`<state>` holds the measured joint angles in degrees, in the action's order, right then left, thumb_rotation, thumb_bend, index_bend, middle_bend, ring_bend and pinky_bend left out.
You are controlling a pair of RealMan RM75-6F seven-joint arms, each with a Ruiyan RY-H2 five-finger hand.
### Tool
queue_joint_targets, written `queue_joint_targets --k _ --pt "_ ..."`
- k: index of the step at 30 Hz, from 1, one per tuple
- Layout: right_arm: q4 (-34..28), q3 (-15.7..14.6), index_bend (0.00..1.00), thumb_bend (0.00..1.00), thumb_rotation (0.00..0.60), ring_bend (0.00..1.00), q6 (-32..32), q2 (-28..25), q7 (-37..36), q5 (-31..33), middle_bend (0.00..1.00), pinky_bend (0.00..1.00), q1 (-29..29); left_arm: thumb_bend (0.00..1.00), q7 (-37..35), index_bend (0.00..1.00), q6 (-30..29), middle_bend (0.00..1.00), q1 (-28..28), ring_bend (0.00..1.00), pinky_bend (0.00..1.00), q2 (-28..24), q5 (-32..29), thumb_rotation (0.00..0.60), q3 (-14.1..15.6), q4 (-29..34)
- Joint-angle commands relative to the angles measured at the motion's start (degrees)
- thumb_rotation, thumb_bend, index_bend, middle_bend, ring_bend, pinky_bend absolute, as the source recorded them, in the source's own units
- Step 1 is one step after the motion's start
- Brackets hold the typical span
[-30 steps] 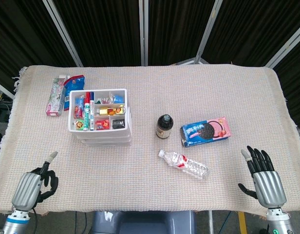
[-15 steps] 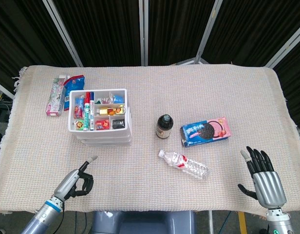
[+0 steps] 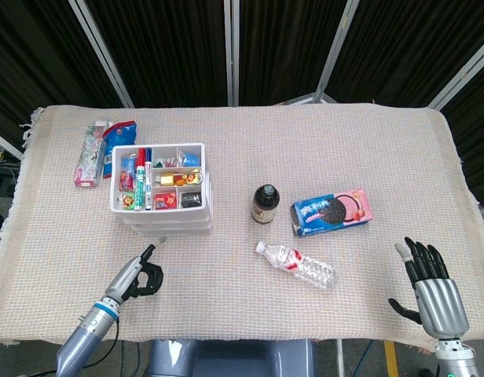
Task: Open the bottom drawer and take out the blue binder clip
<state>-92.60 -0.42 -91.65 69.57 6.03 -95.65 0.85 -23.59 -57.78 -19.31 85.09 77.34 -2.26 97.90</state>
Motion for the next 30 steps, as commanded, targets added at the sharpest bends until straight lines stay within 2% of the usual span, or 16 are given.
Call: queue_joint_targets --k 1,10,30 --pt "-0.1 0.0 0.0 0.0 0.6 0.0 -0.2 -0.1 -0.2 -0.3 0.0 0.0 -0.1 0.64 1.0 0.0 1.0 0.76 -0.8 0.74 0.56 0.7 -1.3 0.6 -0.6 -0.4" --pt "-0.1 -0.1 0.0 0.0 0.6 0.0 0.2 -0.3 -0.6 -0.6 0.0 0.0 0.1 0.64 4.4 0.0 2.8 0.76 -2.7 0.74 0.56 2.6 -5.8 0.6 -2.5 -0.2" --pt "-0.1 0.0 0.0 0.0 0.6 0.0 0.4 -0.4 -1.0 -0.7 0.0 0.0 0.2 0.64 8.0 0.0 3.6 0.76 -4.7 0.74 0.56 5.2 -11.2 0.6 -5.0 -2.1"
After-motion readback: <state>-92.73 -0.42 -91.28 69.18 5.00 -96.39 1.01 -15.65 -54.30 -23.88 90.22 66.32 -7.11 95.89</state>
